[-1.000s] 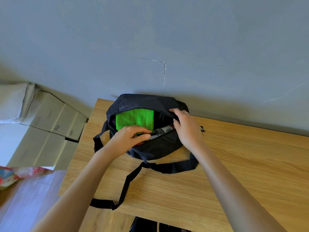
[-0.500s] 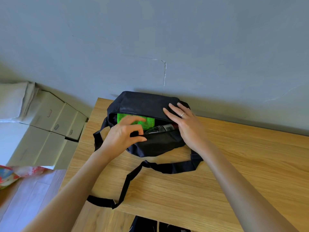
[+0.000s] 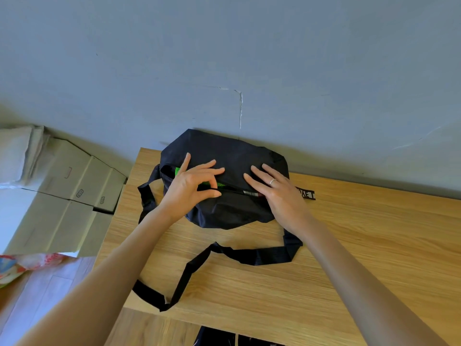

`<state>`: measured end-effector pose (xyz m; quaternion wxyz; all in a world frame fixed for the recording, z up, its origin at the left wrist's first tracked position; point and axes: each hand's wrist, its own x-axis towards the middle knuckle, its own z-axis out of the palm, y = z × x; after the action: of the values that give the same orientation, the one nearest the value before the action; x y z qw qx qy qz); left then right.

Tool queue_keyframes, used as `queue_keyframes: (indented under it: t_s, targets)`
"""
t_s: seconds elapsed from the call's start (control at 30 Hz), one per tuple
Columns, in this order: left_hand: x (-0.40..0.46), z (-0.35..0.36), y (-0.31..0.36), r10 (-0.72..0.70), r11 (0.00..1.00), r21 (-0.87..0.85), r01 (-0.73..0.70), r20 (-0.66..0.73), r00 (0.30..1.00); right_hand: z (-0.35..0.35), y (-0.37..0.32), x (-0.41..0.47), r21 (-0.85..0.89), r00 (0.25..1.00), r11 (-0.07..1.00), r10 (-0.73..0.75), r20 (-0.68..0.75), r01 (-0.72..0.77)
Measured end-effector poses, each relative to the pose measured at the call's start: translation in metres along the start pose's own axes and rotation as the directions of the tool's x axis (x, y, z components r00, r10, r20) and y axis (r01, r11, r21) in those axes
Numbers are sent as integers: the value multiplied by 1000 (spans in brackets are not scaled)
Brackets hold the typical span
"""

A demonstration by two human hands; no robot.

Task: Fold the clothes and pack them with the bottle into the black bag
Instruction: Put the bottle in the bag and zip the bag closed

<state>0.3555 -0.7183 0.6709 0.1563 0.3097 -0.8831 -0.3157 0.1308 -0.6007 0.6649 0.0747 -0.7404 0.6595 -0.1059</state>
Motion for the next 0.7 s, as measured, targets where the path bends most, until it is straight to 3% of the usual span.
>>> queue_keyframes:
  t_s: [0.47, 0.7]
  targets:
    - [6, 28, -6, -68, 997, 15, 72, -178, 982, 13, 6, -5, -10, 1000, 1000, 1, 1, -1]
    - [2, 21, -1, -10, 998, 59, 19, -150, 989, -3, 4, -15, 307, 987, 942, 154, -32, -137]
